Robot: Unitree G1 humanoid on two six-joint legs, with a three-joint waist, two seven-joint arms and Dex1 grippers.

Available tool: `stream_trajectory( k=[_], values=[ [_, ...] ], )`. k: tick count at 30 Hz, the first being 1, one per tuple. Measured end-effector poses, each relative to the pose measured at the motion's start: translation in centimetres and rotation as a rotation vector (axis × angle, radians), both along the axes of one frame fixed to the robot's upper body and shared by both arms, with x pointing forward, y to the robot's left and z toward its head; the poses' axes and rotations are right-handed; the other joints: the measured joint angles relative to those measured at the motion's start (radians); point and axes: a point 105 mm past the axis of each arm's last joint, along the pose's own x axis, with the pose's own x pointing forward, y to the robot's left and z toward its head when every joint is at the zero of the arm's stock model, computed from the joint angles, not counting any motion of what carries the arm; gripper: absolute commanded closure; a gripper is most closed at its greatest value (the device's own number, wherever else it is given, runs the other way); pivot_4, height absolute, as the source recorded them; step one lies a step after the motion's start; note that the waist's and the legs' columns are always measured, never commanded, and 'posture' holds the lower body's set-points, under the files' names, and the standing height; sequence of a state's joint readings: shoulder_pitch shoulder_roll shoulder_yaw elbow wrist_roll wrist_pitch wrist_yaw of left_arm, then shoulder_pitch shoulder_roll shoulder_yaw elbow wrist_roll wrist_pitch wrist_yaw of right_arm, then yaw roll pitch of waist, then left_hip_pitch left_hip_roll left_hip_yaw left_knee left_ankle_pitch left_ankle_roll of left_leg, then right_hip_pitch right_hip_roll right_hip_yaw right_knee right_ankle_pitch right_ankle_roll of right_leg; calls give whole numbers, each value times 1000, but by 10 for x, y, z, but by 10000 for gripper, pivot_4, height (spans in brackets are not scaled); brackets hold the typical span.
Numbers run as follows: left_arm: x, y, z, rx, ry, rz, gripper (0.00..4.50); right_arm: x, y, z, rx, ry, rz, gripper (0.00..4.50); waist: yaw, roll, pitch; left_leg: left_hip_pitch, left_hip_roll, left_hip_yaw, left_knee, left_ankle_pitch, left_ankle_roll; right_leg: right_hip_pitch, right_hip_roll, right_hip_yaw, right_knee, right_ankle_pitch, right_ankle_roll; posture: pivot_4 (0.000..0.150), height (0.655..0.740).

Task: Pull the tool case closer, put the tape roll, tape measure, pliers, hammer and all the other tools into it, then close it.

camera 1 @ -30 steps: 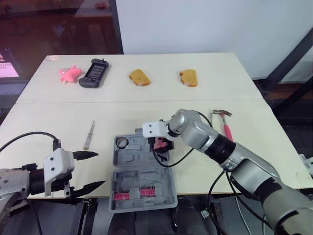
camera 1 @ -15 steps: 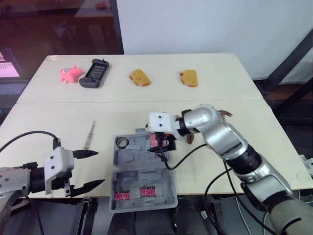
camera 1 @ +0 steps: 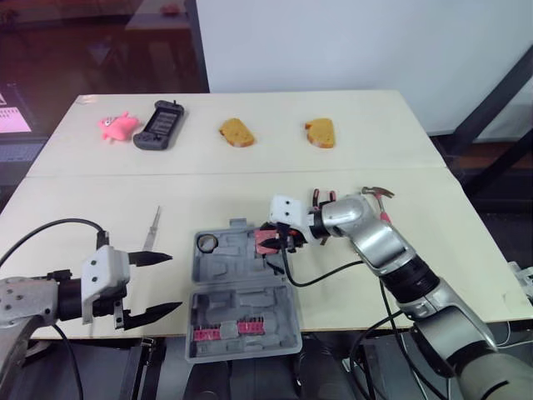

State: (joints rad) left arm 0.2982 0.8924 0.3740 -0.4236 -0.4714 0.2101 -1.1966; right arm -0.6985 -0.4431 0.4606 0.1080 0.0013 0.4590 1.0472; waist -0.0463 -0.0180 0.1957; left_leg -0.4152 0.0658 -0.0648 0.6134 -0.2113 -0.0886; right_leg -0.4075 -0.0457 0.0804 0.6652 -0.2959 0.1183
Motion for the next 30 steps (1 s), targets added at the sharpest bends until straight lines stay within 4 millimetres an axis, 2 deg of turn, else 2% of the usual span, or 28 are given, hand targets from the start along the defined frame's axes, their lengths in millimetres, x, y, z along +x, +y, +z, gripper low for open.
stream_trajectory(
  k=[7, 12, 19, 25, 28, 30],
  values=[
    [0, 0, 0, 2, 1, 1, 0, 7, -9, -28, 3, 74, -58, 27970, 0, 0, 0, 0, 0, 0, 0, 0, 0, 0, 0, 0, 0, 0, 0, 1500, 7400],
    [-2, 1, -2, 2, 9, 4, 0, 10, -14, -42, 30, 105, -68, 27970, 2, -1, -1, 8, 0, 0, 0, 0, 0, 9, 0, 0, -1, -2, -3, 1500, 7400],
    [-1, 2, -4, 0, 26, 20, 0, 13, -17, -46, 107, 166, -98, 27970, 1, -1, -2, 10, 0, 0, 0, 0, 0, 11, 0, 0, -1, -2, -3, 1500, 7400],
    [5, 9, -6, -10, 40, 78, 0, 12, -22, -35, 206, 121, -108, 27970, 1, -1, -1, 7, 0, 0, 0, 0, 0, 8, 0, 0, -1, 0, 0, 1500, 7400],
    [13, 15, -2, -59, 44, 139, 0, 10, -29, -10, 225, -1, -79, 27970, 1, 0, -1, 6, 0, 0, -1, 0, 0, 7, 0, 0, -1, 0, 0, 1500, 7400],
    [17, 26, -1, -110, 60, 212, 0, 6, -44, 11, 214, -80, -70, 22593, 1, 0, -1, 6, 0, 0, -1, 0, 0, 7, 0, 0, -1, 0, 0, 1500, 7400]
  ],
)
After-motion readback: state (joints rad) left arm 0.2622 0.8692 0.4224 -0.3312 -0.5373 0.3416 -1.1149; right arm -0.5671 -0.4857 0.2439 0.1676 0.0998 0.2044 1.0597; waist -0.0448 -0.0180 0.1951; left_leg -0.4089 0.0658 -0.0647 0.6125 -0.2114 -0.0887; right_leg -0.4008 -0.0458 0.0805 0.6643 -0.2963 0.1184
